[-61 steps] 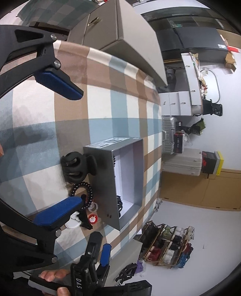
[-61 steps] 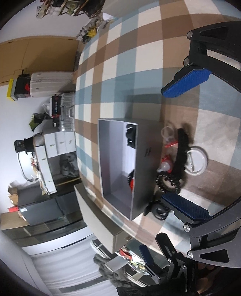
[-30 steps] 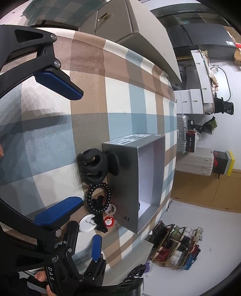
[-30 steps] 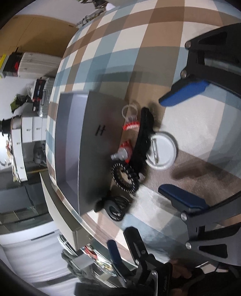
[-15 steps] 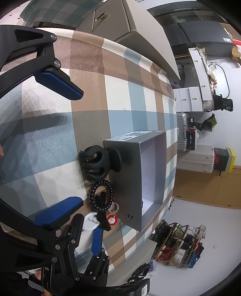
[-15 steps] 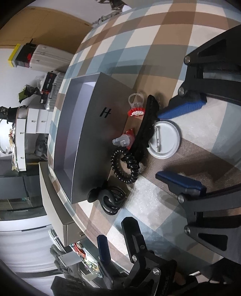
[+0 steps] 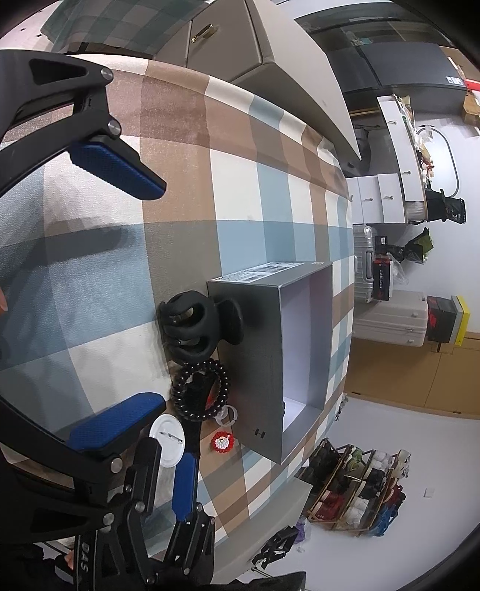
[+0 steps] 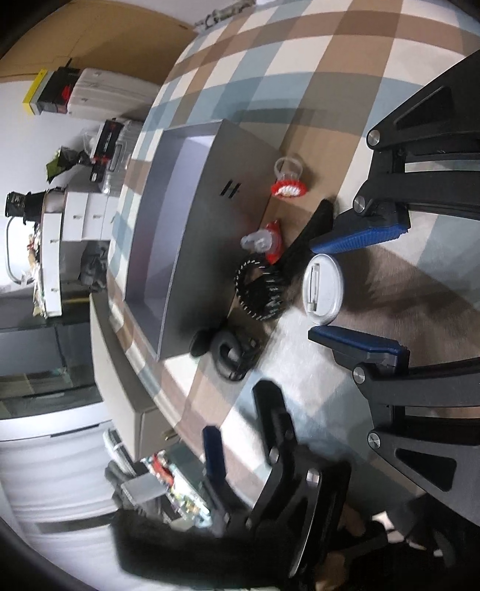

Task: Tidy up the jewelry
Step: 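Move the right tool to the second white round badge and grasp it, then lift the badge with the right tool while the left tool grasps a black claw clip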

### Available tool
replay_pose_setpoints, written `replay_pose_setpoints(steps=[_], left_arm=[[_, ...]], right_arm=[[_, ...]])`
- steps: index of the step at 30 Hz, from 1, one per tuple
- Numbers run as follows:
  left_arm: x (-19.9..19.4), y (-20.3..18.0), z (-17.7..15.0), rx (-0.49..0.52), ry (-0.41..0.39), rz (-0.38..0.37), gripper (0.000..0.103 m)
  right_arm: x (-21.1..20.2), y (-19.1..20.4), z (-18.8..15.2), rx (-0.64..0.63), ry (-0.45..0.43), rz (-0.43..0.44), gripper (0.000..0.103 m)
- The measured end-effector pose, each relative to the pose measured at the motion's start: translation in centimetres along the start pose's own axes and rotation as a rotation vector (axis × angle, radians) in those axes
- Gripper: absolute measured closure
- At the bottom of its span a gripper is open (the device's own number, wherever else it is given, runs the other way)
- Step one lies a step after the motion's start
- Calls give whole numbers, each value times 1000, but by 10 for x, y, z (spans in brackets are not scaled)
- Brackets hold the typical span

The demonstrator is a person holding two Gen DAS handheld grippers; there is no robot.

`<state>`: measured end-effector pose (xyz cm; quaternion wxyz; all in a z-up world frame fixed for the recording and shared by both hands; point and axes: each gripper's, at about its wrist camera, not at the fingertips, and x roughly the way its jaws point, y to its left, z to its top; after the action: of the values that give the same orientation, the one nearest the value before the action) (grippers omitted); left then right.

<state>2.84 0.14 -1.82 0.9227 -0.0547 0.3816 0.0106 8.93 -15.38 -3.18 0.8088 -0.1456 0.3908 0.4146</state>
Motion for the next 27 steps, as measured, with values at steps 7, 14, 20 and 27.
replay_pose_setpoints(steps=[7,14,20,27], left_arm=[[0,0,0,-2,3,-1,1],[2,3,2,-28,24,16,2],[11,-4,9,4,64,16,2],[24,-13,15,38,109,1,13]], right_arm=[[-16,1,5,14,-68,12,64],[-27,-14,10,78,-151,-4,64],[-35,-23,10,114,-189,-10,64],[-44,-27,10,129,-209,-3,64]])
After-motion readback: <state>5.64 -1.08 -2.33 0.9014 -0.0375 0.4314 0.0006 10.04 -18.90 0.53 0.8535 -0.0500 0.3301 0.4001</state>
